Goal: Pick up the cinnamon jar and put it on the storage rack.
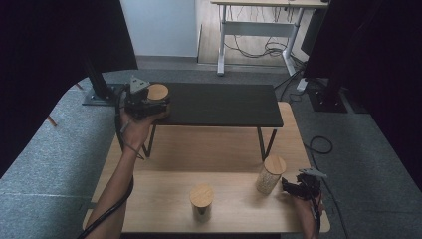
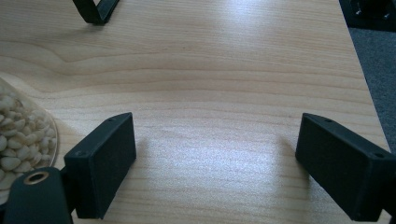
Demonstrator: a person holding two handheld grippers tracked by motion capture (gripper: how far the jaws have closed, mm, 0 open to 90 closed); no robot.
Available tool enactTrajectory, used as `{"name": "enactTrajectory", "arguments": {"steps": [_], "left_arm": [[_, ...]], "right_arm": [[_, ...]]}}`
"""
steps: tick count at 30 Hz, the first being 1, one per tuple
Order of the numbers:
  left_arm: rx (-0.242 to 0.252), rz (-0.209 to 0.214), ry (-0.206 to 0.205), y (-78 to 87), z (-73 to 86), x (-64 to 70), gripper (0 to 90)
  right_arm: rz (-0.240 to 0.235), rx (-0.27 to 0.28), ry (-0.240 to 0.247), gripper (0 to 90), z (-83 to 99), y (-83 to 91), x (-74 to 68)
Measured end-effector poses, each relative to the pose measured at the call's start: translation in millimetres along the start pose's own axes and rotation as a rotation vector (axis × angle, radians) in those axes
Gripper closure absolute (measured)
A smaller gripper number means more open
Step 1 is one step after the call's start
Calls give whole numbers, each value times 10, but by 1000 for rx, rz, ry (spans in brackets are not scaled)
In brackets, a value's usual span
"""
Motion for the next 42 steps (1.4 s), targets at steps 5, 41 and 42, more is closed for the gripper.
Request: {"name": "enactTrajectory", "arguments": {"steps": [5, 41, 42], "left_arm": [[-5, -3, 0, -10, 18, 1, 248], [24, -17, 9, -7, 79, -66, 55], [24, -17, 9, -7, 79, -66, 55]], "right_arm": [[-2, 0, 1, 120, -1, -2, 2], [-2, 0, 1, 120, -1, -2, 2], [-2, 0, 1, 120, -1, -2, 2]]}}
Point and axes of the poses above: each handheld gripper's, and its own axes: y roughly backward along the jaws, z roughly out of its underside, x roughly to its right, the point moved 8 cm from there along -y, roughly forward along the jaws, and after that the axes turned 10 degrees about x, right-handed, at the moved point
